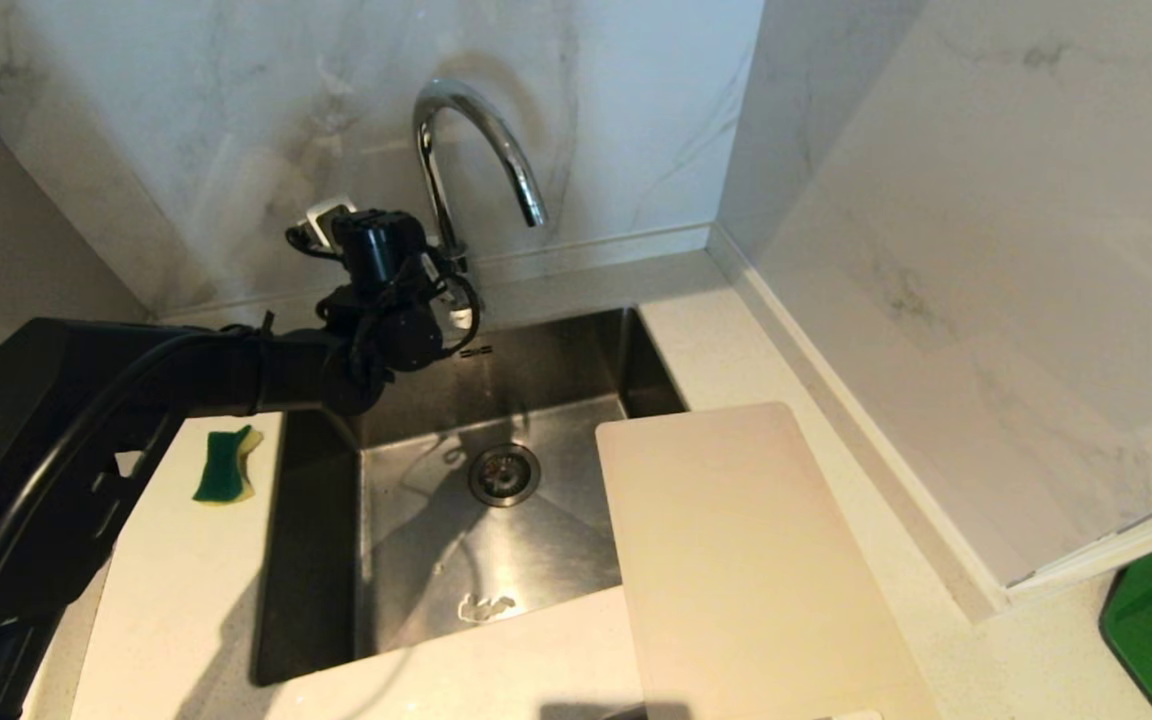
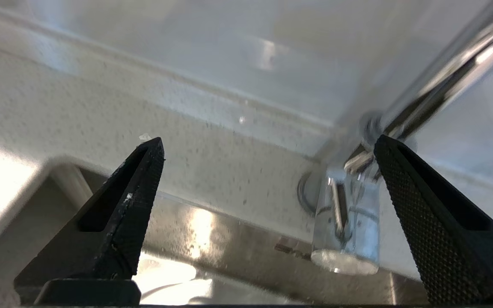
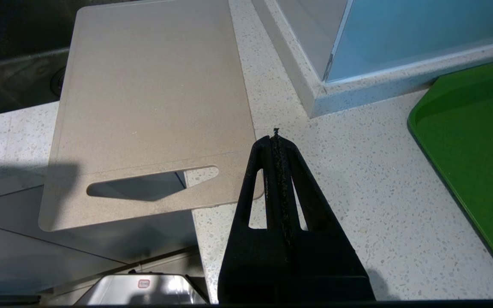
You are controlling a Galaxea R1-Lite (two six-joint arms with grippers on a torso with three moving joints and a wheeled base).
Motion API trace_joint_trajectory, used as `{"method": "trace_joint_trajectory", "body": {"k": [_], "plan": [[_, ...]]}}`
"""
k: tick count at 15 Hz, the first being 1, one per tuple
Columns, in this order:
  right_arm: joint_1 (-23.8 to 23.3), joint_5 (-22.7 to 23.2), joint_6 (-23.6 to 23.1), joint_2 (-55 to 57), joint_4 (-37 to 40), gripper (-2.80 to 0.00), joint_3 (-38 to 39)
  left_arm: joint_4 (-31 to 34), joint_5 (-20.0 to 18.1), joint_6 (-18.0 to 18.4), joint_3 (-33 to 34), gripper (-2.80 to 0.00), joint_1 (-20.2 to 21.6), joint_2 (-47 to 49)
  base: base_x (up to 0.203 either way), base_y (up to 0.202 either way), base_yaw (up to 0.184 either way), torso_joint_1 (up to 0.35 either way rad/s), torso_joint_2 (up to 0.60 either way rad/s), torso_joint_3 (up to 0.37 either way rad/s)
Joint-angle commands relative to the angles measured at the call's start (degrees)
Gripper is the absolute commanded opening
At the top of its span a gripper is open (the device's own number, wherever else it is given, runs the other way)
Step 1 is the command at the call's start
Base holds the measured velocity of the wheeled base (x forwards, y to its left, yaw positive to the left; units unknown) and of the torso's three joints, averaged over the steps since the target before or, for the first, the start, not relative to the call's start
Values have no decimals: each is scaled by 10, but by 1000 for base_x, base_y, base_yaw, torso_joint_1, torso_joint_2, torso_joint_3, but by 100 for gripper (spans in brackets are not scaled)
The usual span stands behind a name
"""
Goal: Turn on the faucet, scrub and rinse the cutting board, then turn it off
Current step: Turn on the tap
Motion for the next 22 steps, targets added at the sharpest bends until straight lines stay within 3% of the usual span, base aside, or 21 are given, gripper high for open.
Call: {"method": "trace_joint_trajectory", "body": {"k": [1, 12, 22], "plan": [[0, 0, 0, 0, 0, -280, 0, -2, 3, -1, 0, 0, 0, 13, 0, 0, 0, 0, 0, 0], [0, 0, 0, 0, 0, -280, 0, -1, -3, -3, 0, 0, 28, 42, 0, 0, 0, 0, 0, 0], [0, 0, 0, 0, 0, -280, 0, 6, 7, -6, 32, 0, 13, 15, 0, 0, 0, 0, 0, 0]]}}
